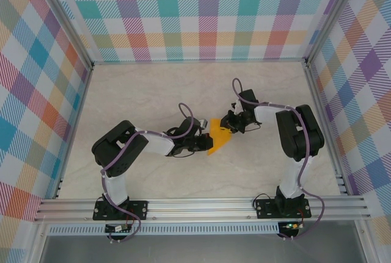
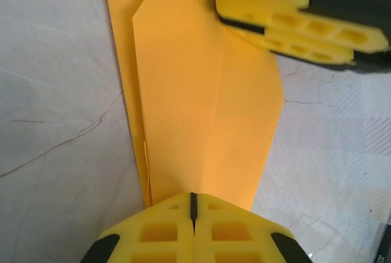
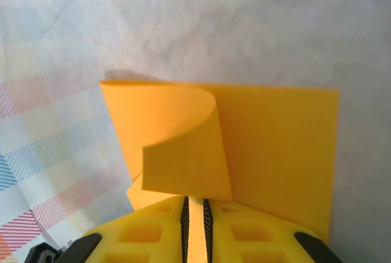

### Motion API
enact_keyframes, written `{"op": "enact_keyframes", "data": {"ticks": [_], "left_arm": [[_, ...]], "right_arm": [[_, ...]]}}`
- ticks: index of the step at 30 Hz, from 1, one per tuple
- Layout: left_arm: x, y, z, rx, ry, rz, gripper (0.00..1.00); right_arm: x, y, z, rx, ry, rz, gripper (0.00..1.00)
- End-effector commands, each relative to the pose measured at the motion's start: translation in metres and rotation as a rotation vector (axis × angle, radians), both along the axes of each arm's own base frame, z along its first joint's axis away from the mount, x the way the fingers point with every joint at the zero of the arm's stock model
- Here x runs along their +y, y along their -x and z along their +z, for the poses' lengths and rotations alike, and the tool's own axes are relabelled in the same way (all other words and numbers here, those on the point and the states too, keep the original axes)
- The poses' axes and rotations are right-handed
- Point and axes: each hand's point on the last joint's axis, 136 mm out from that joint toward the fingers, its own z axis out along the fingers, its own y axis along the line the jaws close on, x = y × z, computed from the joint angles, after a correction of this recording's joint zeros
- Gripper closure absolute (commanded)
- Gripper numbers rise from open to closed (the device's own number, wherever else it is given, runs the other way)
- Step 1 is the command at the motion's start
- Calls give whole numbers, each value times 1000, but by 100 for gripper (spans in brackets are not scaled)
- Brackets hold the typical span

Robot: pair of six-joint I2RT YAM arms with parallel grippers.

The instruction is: Fold a paper plane with a square sheet of paper (pick it up from the middle)

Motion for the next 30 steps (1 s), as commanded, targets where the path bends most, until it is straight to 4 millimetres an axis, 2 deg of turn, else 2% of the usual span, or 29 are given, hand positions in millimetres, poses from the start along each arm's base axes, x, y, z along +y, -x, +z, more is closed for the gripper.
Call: {"op": "enact_keyframes", "data": {"ticks": [1,7,10,13,17,20,24,27,30], "left_arm": [[51,52,-62,205,-225,3,100],[54,54,-63,207,-221,11,100],[53,54,-62,204,-214,8,100],[51,52,-60,197,-211,5,100],[48,49,-57,191,-212,0,100],[48,48,-56,189,-214,2,100],[49,48,-56,190,-221,4,100],[50,48,-55,195,-226,7,100],[53,50,-57,202,-241,8,100]], "right_arm": [[-6,-30,6,-98,10,-18,83],[-7,-37,10,-116,7,-14,83],[-4,-36,22,-137,-20,-3,83],[2,-26,39,-157,-75,16,84],[15,0,51,-170,-109,60,84],[25,20,44,-139,-104,106,84],[38,35,27,-96,-99,158,84],[43,37,15,-69,-88,179,86],[39,29,9,-79,-43,179,86]]}}
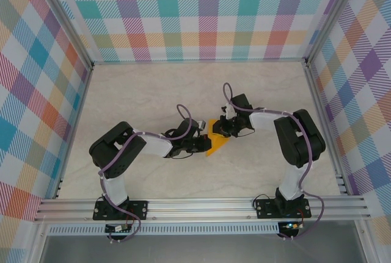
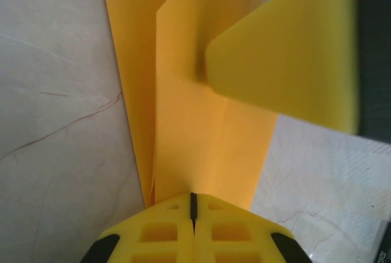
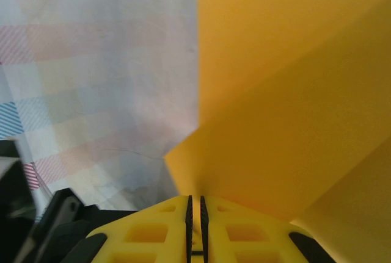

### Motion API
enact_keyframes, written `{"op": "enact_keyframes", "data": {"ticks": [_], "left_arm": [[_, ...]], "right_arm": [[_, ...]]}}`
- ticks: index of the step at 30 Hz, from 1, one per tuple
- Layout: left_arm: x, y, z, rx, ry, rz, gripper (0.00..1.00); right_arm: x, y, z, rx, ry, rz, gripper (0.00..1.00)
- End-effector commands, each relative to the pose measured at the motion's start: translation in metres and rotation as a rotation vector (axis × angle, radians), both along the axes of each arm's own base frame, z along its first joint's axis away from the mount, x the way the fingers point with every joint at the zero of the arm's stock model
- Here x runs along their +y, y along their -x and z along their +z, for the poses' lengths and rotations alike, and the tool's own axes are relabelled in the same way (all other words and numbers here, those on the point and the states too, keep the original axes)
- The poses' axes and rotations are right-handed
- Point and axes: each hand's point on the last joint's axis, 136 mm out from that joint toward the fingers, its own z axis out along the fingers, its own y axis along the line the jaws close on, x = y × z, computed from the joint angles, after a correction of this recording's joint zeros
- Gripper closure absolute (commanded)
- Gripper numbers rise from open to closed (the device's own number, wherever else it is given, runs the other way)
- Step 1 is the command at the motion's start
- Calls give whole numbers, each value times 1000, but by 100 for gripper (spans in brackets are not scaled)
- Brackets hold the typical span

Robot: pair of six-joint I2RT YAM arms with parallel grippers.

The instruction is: Fold a paper plane with a square sheet of paper (pick it up from the middle)

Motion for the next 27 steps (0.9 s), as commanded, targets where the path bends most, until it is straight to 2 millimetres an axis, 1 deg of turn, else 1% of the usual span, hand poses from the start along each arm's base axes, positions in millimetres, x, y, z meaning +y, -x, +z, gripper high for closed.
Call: {"op": "enact_keyframes", "data": {"ticks": [1,4,9,15,23,25,27], "left_arm": [[47,46,-58,203,-238,2,100],[49,49,-61,217,-250,-4,100],[51,53,-65,234,-259,-9,100],[52,57,-68,245,-263,-18,100],[52,57,-69,241,-262,-23,100],[51,57,-68,241,-263,-24,100],[51,56,-67,238,-262,-27,100]], "right_arm": [[-3,-13,-5,-28,34,16,86],[-10,-27,-8,-33,50,-6,86],[-29,-50,-16,-44,78,-61,86],[-55,-80,-31,-29,133,-139,86],[-81,-118,-27,-59,179,-237,86],[-85,-125,-23,-70,189,-247,86],[-86,-130,-15,-96,195,-250,86]]}}
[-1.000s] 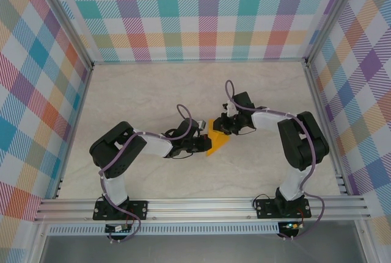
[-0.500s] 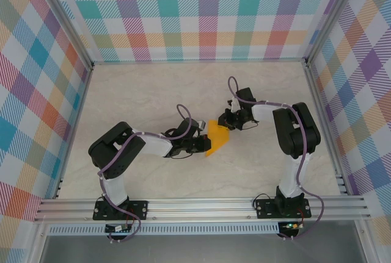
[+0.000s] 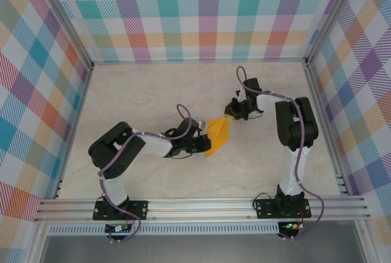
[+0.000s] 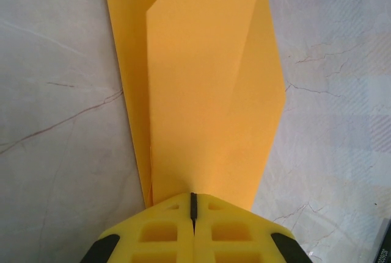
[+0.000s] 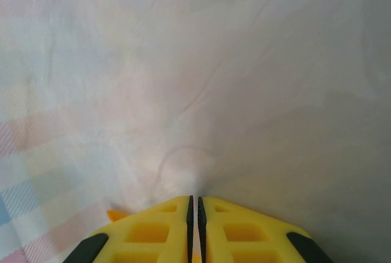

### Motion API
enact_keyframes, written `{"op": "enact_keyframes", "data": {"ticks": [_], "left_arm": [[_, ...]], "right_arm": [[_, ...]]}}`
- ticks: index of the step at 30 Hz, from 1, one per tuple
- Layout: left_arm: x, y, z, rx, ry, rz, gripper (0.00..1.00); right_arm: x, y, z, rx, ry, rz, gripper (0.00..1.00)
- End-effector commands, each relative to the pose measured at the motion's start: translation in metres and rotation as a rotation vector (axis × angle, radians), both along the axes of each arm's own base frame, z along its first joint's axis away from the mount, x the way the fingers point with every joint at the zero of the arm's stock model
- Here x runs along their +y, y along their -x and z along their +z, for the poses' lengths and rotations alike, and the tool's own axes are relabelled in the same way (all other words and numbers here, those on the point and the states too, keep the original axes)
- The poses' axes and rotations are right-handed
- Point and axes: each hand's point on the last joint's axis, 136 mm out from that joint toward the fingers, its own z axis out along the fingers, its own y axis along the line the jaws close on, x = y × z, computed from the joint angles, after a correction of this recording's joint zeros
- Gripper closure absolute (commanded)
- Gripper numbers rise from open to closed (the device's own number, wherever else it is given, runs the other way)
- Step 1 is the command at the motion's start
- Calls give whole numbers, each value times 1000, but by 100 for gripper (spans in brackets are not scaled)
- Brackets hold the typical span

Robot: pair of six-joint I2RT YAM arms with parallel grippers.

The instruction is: Fold a paper plane with a square sheet of paper (pick it up from the middle)

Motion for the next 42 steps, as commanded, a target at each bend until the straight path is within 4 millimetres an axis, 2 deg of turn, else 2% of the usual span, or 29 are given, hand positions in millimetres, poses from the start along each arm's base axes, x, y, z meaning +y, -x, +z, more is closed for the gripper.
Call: {"op": "enact_keyframes", "data": {"ticks": [1,4,6,8,14,19,23,32,34,38,42], "left_arm": [[49,54,-66,223,-249,-26,100],[48,52,-64,217,-247,-24,100],[47,50,-62,211,-244,-20,100],[46,48,-60,203,-241,-19,100],[45,44,-58,191,-241,-8,100],[42,42,-54,178,-229,-7,100],[41,40,-48,165,-219,-5,100],[32,32,-30,132,-186,-11,100],[25,27,-18,115,-156,-13,100],[10,13,21,46,-70,-5,96],[10,3,40,13,-30,65,95]], "right_arm": [[-20,-21,3,-68,92,-44,86],[-17,-15,24,-98,59,-41,86],[-11,-4,38,-118,20,-33,86],[-1,16,46,-112,-28,-5,86],[36,78,51,-70,-111,102,86],[66,107,42,-23,-147,184,89],[74,111,24,20,-155,194,93],[65,116,-13,91,-87,175,94],[62,117,-18,102,-69,171,94],[59,118,-24,114,-46,163,94],[56,118,-26,116,-24,158,94]]}}
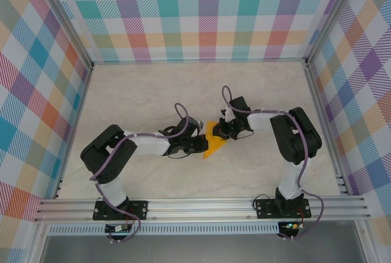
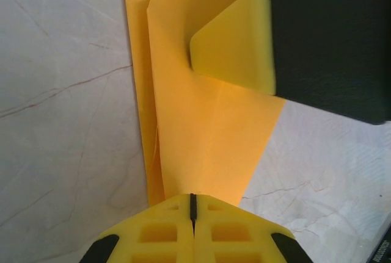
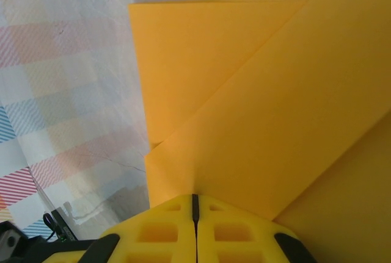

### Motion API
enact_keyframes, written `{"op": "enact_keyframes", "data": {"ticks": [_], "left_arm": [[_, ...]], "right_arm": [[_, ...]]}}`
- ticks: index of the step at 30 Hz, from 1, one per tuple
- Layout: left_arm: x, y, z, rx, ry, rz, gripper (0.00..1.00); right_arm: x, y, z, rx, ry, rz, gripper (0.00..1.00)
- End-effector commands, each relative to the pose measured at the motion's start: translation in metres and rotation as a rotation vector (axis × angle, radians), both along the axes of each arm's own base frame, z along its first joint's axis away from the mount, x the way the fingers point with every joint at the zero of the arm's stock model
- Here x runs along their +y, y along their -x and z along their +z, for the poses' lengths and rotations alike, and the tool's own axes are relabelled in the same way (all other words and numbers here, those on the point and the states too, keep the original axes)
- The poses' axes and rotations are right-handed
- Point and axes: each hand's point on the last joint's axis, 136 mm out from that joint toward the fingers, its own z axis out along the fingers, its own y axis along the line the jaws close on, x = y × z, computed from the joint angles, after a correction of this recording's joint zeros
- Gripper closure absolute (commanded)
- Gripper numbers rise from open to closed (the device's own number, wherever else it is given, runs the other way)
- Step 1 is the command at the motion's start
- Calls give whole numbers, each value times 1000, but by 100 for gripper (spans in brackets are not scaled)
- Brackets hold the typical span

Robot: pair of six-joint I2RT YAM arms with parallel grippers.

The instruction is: Fold a paper plane with a square sheet of paper (pick it up from the middle)

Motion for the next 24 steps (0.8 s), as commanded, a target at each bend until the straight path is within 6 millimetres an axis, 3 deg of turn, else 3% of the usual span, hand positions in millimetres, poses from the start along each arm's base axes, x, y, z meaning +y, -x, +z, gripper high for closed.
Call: {"op": "enact_keyframes", "data": {"ticks": [1,6,15,24], "left_arm": [[-2,-6,25,-36,32,50,95],[-11,-10,33,-47,81,53,93],[-32,5,12,57,105,-40,93],[-15,15,-19,112,-37,-25,93]], "right_arm": [[-13,4,-23,35,88,-24,94],[-13,3,-27,47,98,-28,94],[-15,3,-32,61,116,-33,94],[-18,4,-34,63,136,-34,94]]}}
